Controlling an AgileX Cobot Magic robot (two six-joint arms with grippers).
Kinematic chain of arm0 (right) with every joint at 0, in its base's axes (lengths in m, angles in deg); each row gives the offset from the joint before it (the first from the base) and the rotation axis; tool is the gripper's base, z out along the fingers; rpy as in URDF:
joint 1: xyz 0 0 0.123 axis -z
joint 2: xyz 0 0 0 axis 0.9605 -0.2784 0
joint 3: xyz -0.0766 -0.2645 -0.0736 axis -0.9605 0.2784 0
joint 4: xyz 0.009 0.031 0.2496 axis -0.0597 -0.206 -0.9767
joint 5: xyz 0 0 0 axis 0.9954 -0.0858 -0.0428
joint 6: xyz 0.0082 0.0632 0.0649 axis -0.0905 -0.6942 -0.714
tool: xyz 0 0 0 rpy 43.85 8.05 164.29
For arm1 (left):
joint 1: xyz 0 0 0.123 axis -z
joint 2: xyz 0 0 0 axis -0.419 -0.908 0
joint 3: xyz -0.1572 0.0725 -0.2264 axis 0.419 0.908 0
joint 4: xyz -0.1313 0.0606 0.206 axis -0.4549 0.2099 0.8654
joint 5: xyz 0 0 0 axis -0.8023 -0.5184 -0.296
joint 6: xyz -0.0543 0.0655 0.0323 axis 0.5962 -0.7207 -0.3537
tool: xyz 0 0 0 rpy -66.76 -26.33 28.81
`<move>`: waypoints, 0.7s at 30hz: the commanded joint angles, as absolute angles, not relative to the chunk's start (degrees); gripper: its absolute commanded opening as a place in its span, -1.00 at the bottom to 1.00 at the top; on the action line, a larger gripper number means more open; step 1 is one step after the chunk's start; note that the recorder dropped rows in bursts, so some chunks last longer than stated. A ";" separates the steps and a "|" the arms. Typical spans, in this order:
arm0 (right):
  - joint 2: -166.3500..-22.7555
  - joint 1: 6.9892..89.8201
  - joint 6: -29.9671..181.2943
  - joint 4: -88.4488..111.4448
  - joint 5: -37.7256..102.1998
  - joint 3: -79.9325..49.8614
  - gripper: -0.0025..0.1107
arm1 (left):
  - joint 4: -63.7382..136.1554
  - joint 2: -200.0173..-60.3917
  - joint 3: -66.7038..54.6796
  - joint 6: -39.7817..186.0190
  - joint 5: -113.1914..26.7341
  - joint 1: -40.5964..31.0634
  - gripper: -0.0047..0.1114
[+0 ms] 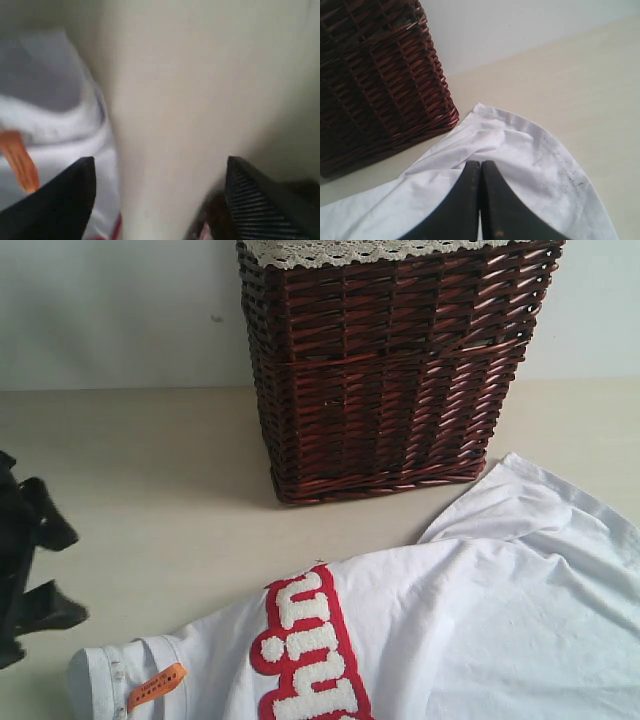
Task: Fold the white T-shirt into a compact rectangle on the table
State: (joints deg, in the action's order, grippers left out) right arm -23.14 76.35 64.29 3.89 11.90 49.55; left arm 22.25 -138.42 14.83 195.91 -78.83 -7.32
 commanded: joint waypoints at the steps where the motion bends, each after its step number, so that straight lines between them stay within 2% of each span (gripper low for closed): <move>1: -22.76 76.53 64.33 4.06 12.31 49.86 -0.96 | 20.36 -141.54 15.35 180.06 -95.31 -14.88 0.29; 4: -22.76 76.53 64.33 4.06 12.31 49.86 -0.96 | 19.18 -143.22 15.35 176.14 -98.70 -16.26 0.29; 10: -22.76 76.53 64.33 4.06 12.31 49.86 -0.96 | 18.82 -144.49 15.35 176.05 -88.29 -16.26 0.29; 21: -22.76 76.53 64.33 4.06 12.31 49.86 -0.96 | 6.95 -151.75 15.35 165.96 -83.05 -16.26 0.29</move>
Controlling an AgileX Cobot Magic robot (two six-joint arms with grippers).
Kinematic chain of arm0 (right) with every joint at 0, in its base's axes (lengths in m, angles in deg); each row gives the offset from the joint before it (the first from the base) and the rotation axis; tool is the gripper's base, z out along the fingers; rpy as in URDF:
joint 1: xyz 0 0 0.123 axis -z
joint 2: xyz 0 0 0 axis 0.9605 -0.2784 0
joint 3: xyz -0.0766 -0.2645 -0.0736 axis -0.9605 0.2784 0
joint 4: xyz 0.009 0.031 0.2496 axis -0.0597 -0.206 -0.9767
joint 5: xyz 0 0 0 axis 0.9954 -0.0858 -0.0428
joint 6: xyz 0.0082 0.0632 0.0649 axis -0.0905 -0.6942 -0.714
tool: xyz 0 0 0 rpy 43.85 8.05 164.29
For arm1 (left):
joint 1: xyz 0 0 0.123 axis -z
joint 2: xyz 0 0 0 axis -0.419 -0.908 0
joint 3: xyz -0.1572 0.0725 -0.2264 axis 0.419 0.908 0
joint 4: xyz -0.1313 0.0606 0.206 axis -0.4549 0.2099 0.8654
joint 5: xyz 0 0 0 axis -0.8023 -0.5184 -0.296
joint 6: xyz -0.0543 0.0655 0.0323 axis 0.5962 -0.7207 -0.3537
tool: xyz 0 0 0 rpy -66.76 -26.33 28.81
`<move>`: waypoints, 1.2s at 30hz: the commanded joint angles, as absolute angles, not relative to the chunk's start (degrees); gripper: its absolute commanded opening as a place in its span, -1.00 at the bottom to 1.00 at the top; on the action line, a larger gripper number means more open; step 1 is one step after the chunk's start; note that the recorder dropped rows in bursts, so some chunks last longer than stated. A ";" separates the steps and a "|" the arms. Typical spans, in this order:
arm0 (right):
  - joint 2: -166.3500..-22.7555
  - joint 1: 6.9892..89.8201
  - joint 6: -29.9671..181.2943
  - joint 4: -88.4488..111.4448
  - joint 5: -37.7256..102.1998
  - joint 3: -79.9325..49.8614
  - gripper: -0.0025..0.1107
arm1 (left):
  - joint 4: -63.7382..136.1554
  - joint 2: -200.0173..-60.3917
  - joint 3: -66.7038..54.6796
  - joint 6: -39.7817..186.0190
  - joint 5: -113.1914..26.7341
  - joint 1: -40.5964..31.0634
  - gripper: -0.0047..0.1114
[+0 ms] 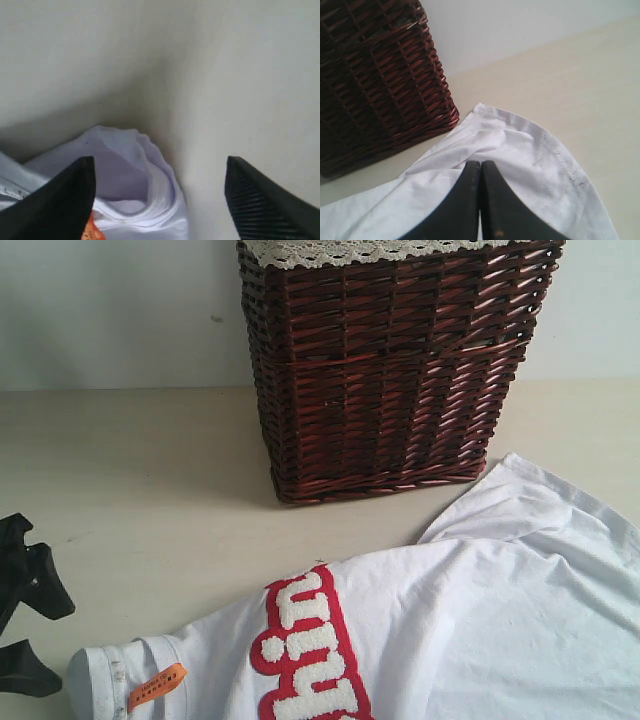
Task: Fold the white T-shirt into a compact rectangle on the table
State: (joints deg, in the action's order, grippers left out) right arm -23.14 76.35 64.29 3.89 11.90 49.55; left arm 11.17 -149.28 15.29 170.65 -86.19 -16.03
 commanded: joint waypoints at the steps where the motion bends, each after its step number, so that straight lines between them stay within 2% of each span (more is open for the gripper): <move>1: -22.76 76.53 64.33 4.06 12.31 49.86 -0.96 | 6.05 -152.13 15.35 165.60 -82.61 -16.26 0.29; 12: -22.76 76.53 64.33 4.06 12.31 49.86 -0.96 | 1.06 -155.77 15.35 164.15 -83.52 -16.26 0.24; 15: -22.76 76.53 64.33 4.06 12.31 49.86 -0.96 | -0.70 -156.93 15.35 163.74 -83.52 -16.26 -0.05; 19: -22.76 76.53 64.33 4.06 12.31 49.86 -0.96 | -2.35 -157.14 15.35 162.44 -83.52 -16.26 -0.83; 20: -22.76 76.53 64.33 4.06 12.31 49.86 -0.96 | -2.99 -157.04 15.35 161.20 -83.52 -16.26 -0.91; 26: -22.76 76.53 64.33 4.06 12.31 49.86 -0.96 | -6.53 -154.31 15.35 151.60 -80.70 -16.16 -0.90; 33: -22.76 76.53 64.33 4.06 12.31 49.86 -0.96 | -6.44 -146.21 13.70 131.76 -66.28 -16.05 -0.90; 36: -22.76 76.53 64.33 4.06 12.31 49.86 -0.96 | -6.15 -143.51 11.63 125.32 -64.65 -16.05 -0.90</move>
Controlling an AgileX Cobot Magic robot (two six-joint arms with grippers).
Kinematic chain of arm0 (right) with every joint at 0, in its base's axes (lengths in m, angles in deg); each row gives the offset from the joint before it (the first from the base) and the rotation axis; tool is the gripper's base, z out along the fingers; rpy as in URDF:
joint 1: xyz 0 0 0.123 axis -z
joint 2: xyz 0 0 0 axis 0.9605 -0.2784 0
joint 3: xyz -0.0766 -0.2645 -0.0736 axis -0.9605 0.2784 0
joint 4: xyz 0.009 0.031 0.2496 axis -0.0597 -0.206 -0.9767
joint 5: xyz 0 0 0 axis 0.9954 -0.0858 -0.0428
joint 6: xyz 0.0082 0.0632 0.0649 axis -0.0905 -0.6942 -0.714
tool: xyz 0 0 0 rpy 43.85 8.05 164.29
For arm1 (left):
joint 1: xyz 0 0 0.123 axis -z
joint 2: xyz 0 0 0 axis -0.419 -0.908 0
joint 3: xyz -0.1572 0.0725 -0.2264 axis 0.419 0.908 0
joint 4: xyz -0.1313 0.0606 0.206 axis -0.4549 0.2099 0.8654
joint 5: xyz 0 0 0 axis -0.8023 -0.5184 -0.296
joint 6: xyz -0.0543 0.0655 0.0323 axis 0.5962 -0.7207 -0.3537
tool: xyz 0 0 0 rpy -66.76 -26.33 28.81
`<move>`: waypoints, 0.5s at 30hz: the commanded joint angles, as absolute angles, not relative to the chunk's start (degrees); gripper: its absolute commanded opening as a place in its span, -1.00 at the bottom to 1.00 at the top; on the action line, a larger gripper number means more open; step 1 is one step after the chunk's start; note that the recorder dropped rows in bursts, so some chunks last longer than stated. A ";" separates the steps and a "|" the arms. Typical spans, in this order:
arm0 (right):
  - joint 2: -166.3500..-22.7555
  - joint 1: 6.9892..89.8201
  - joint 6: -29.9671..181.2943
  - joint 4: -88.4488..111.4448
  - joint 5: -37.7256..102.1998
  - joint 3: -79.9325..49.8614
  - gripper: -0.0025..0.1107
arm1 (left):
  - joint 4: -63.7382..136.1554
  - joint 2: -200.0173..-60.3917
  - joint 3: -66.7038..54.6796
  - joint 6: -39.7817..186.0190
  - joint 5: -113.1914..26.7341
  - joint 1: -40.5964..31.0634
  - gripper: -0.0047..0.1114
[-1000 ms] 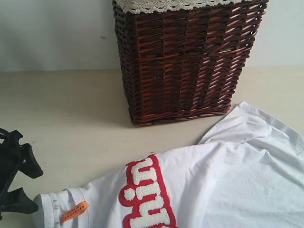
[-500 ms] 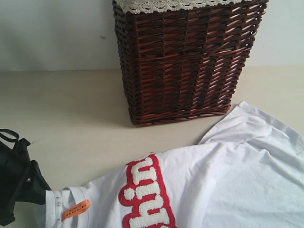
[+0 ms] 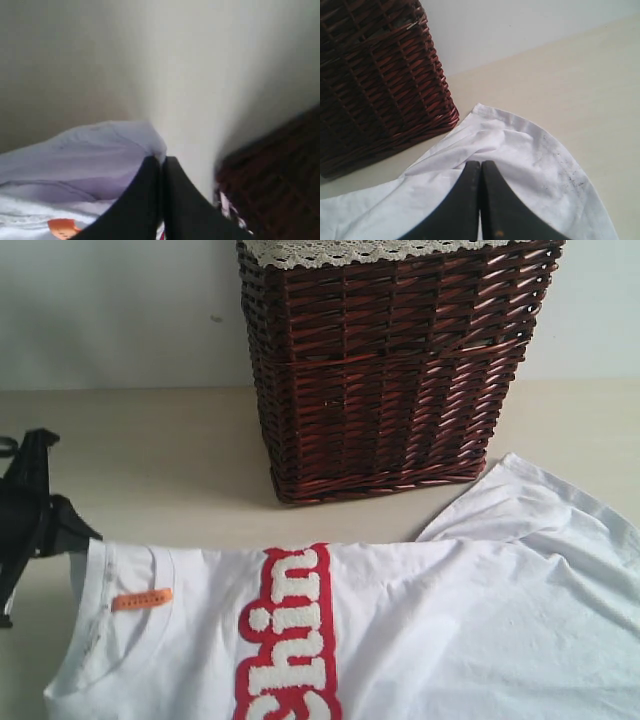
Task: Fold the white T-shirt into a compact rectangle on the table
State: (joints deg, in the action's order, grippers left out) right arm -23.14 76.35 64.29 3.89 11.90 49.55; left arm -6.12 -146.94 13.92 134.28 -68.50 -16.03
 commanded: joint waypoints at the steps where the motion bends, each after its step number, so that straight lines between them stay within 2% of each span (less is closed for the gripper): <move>1: -22.76 76.53 64.33 4.06 12.31 49.86 -0.96 | -5.73 -142.91 11.23 125.00 -65.49 -16.05 -0.90; 5: -22.76 76.53 64.33 4.06 12.31 49.86 -0.96 | -4.15 -142.49 10.97 131.40 -74.31 -16.05 -0.92; 15: -22.76 76.53 64.33 4.06 12.31 49.86 -0.96 | 13.94 -146.61 11.18 172.50 -113.19 -16.05 -0.92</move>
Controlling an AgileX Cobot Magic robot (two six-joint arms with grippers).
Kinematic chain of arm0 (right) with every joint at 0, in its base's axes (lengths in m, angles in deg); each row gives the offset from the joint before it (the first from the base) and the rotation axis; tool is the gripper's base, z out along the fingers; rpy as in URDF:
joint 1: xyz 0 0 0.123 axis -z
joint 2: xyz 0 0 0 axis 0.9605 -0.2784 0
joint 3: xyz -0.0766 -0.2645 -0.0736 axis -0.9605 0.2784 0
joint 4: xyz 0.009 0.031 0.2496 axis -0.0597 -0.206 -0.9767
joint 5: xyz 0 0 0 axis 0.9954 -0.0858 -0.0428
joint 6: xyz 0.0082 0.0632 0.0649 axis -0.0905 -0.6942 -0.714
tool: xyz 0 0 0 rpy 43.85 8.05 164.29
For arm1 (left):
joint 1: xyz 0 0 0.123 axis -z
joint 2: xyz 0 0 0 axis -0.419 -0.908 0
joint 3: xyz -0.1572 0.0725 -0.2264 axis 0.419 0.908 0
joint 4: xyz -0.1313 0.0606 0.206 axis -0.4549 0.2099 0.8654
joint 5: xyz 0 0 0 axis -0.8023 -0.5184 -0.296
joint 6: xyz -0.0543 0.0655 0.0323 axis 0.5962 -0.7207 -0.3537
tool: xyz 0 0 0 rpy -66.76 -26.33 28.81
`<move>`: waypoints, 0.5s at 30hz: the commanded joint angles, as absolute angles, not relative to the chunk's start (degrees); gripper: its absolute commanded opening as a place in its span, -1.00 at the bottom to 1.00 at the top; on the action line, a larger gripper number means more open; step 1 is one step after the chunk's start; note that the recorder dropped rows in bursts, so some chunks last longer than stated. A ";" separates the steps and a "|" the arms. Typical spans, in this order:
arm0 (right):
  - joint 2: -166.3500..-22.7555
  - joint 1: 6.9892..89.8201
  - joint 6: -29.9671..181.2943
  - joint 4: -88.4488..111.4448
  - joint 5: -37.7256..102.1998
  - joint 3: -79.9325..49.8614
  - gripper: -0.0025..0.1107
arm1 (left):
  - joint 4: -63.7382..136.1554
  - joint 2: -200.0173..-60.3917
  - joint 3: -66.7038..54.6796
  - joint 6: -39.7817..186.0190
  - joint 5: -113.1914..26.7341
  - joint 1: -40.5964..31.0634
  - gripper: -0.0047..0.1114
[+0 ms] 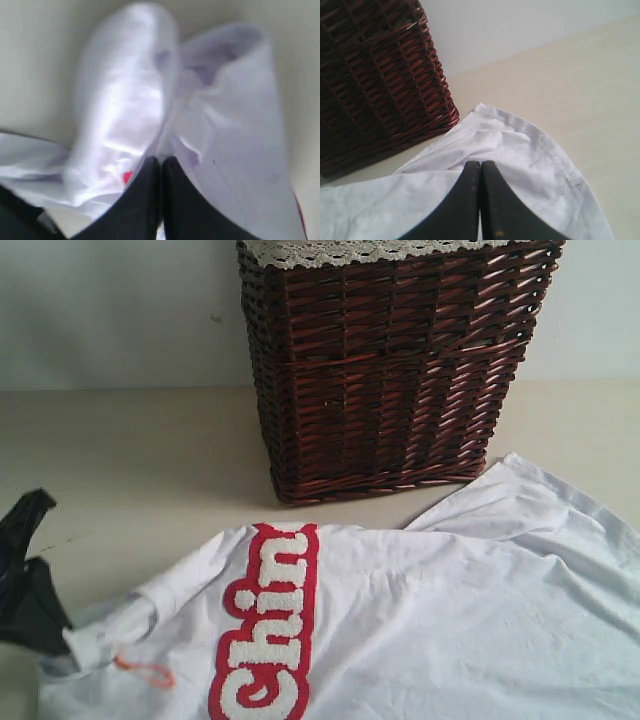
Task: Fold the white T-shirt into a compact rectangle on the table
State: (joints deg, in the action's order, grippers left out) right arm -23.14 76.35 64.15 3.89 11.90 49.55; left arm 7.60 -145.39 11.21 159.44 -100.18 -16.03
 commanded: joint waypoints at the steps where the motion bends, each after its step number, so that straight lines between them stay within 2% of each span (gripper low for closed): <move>1: -22.76 76.53 64.33 4.06 12.31 49.86 -0.96 | 14.41 -146.93 11.18 174.15 -113.19 -16.05 -0.92; 6: -22.76 76.53 64.33 4.06 12.31 49.86 -0.96 | 13.05 -147.05 11.31 174.68 -113.19 -16.05 -0.86; 8: -22.76 76.53 64.33 4.06 12.31 49.86 -0.96 | 12.48 -147.05 11.31 174.68 -113.19 -16.05 -0.67; 13: -22.76 76.53 64.33 4.06 12.31 49.86 -0.96 | 12.88 -147.05 15.20 174.77 -113.19 -16.05 0.00; 15: -22.76 76.53 64.33 4.06 12.31 49.86 -0.96 | 12.17 -147.05 18.14 174.77 -113.19 -16.05 0.17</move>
State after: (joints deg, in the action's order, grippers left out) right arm -23.14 76.35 64.15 3.89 11.90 49.55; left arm 12.95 -146.88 15.09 173.94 -112.42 -16.03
